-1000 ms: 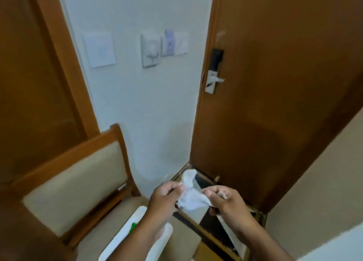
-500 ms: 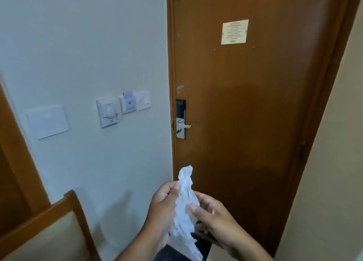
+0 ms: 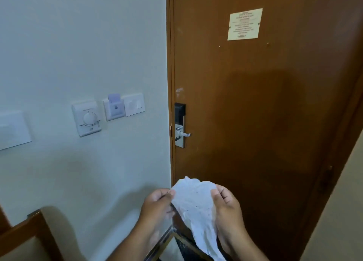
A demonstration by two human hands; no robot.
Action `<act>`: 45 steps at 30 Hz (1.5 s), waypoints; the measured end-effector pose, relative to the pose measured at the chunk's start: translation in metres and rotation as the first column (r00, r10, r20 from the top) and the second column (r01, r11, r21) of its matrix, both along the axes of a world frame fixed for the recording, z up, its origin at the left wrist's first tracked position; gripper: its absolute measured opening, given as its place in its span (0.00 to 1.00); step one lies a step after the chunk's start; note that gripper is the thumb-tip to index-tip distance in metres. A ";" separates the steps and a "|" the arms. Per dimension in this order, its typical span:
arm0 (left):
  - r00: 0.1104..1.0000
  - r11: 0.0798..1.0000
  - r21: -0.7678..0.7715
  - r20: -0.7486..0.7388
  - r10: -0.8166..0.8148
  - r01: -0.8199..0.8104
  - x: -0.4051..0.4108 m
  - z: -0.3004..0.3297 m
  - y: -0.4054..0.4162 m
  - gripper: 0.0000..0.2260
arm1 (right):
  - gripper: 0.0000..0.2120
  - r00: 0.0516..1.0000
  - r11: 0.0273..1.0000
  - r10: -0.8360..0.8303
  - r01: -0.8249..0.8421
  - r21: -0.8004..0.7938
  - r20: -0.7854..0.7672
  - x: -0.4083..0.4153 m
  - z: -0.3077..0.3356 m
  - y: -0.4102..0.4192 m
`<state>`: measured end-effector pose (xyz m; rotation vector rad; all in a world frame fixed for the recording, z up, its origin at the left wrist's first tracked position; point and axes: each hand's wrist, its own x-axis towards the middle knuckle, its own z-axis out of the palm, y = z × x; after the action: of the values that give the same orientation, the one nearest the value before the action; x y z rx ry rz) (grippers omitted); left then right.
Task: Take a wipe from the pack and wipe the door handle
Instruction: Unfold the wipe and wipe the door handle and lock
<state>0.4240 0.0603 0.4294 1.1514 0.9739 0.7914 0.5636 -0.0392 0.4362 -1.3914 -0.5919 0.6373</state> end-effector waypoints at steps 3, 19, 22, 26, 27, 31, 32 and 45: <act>0.991 0.992 -0.099 0.106 0.086 -0.076 0.029 -0.003 0.028 0.07 | 0.07 0.999 0.997 -0.047 0.047 -0.054 -0.002 0.020 -0.012 0.032; 0.991 0.991 0.041 -0.044 -0.123 0.125 0.120 0.009 0.177 0.12 | 0.17 0.979 0.976 0.145 -0.118 -0.184 0.142 0.136 0.002 0.167; 0.998 0.995 0.081 -0.023 -0.052 0.053 0.133 0.006 0.202 0.05 | 0.17 0.888 0.952 0.180 -0.049 -0.302 0.423 0.154 -0.001 0.191; 0.987 0.958 0.281 -0.162 -0.009 0.055 0.149 -0.001 0.233 0.10 | 0.05 0.666 0.952 0.224 0.009 -0.307 0.712 0.171 0.002 0.222; 0.972 0.930 0.355 -0.235 -0.005 0.091 0.155 -0.003 0.244 0.12 | 0.04 0.640 0.952 0.232 0.006 -0.307 0.733 0.179 0.003 0.231; 0.877 0.793 0.563 -0.474 0.078 0.233 0.171 0.001 0.280 0.10 | 0.07 0.673 0.970 0.191 -0.020 -0.242 0.714 0.211 0.009 0.267; 0.862 0.765 0.593 -0.496 0.101 0.251 0.178 0.004 0.293 0.08 | 0.08 0.698 0.972 0.190 -0.037 -0.230 0.691 0.220 0.011 0.280; 0.973 0.975 0.221 -0.227 0.051 0.000 0.232 -0.005 0.418 0.05 | 0.11 0.733 0.981 -0.084 0.180 -0.073 0.675 0.242 -0.006 0.408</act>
<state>0.6556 0.4778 0.4242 1.4500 1.1157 0.8124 0.8052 0.3685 0.4297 -1.7804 -1.0233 0.0252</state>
